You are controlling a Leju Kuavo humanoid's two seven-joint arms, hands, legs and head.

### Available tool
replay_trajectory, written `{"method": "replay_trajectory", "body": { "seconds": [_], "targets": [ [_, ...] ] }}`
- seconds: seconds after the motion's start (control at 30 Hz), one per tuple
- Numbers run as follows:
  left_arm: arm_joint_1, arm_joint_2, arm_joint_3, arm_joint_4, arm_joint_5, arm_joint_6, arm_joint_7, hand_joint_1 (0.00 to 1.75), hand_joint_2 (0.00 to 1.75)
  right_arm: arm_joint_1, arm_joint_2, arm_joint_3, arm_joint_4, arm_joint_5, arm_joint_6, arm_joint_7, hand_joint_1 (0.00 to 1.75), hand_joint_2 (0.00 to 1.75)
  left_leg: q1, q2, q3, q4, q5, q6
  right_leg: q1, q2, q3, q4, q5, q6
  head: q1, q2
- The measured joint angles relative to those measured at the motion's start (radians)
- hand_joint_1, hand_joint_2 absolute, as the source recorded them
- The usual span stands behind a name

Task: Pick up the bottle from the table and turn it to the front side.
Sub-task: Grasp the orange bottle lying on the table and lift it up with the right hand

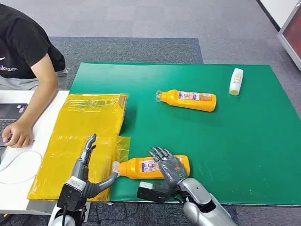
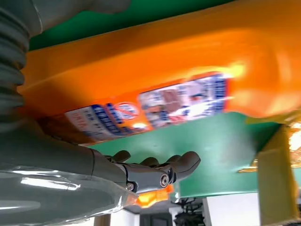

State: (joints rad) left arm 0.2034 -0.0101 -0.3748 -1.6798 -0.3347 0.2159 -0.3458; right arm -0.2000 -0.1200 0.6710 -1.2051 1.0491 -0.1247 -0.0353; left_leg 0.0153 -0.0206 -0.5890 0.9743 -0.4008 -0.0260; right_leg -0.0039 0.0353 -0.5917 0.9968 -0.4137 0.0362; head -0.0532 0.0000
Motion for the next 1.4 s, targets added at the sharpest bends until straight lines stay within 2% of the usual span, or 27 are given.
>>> {"method": "replay_trajectory", "body": {
  "seconds": [0.2,0.33,0.43,0.87,0.9,1.0,1.03,1.4],
  "targets": [
    [0.003,-0.004,0.001,-0.006,-0.001,-0.001,0.0,0.0,1.75,0.002,-0.022,-0.001,-0.03,0.051,0.02,0.035,0.0,1.75,-0.001,0.0,0.0,0.0,0.0,0.0,-0.001,0.0,0.0,0.0,0.0,0.0,0.0,0.0],
    [0.008,-0.009,0.005,-0.017,-0.014,0.001,0.013,0.0,1.75,0.002,-0.031,0.0,-0.051,0.106,0.088,0.118,0.0,1.75,-0.001,0.0,0.0,0.0,0.0,0.0,-0.001,0.0,0.0,0.0,0.0,0.0,0.0,0.0],
    [0.02,-0.012,0.012,-0.035,-0.024,0.009,0.024,0.0,1.75,0.015,-0.034,-0.007,-0.091,0.083,0.137,0.172,0.0,1.75,-0.001,0.0,0.0,0.0,0.0,0.0,-0.001,0.0,0.0,0.0,-0.001,0.001,0.0,0.0],
    [0.035,-0.025,0.018,-0.057,-0.037,0.01,0.039,0.0,1.75,0.045,-0.034,-0.017,-0.143,0.103,0.146,0.222,0.0,1.75,-0.001,0.0,0.0,0.0,-0.001,0.001,-0.001,0.0,0.0,0.0,-0.001,0.001,0.0,0.0],
    [0.035,-0.025,0.018,-0.057,-0.038,0.011,0.041,0.0,1.75,0.046,-0.034,-0.016,-0.143,0.103,0.147,0.222,0.12,1.75,-0.001,0.0,0.0,0.0,-0.001,0.001,-0.001,0.0,0.0,0.0,-0.001,0.001,0.0,0.0],
    [0.035,-0.025,0.018,-0.057,-0.039,0.012,0.044,0.0,1.75,0.046,-0.034,-0.016,-0.142,0.103,0.152,0.22,1.4,1.75,-0.001,0.0,0.0,0.0,-0.001,0.001,-0.001,0.0,0.0,0.0,-0.001,0.001,0.0,0.0],
    [0.035,-0.025,0.018,-0.057,-0.038,0.012,0.044,0.0,1.75,0.046,-0.034,-0.016,-0.142,0.103,0.154,0.22,1.72,1.75,-0.001,0.0,0.0,0.0,-0.001,0.001,-0.001,0.0,0.0,0.0,-0.001,0.001,0.0,0.0],
    [0.035,-0.027,0.018,-0.057,-0.033,0.012,0.052,0.0,1.75,0.052,-0.033,-0.026,-0.127,0.095,0.118,0.199,1.75,1.75,-0.001,0.0,0.0,0.0,-0.001,0.001,-0.001,0.0,0.0,0.0,-0.001,0.001,0.0,0.0]
  ]
}}
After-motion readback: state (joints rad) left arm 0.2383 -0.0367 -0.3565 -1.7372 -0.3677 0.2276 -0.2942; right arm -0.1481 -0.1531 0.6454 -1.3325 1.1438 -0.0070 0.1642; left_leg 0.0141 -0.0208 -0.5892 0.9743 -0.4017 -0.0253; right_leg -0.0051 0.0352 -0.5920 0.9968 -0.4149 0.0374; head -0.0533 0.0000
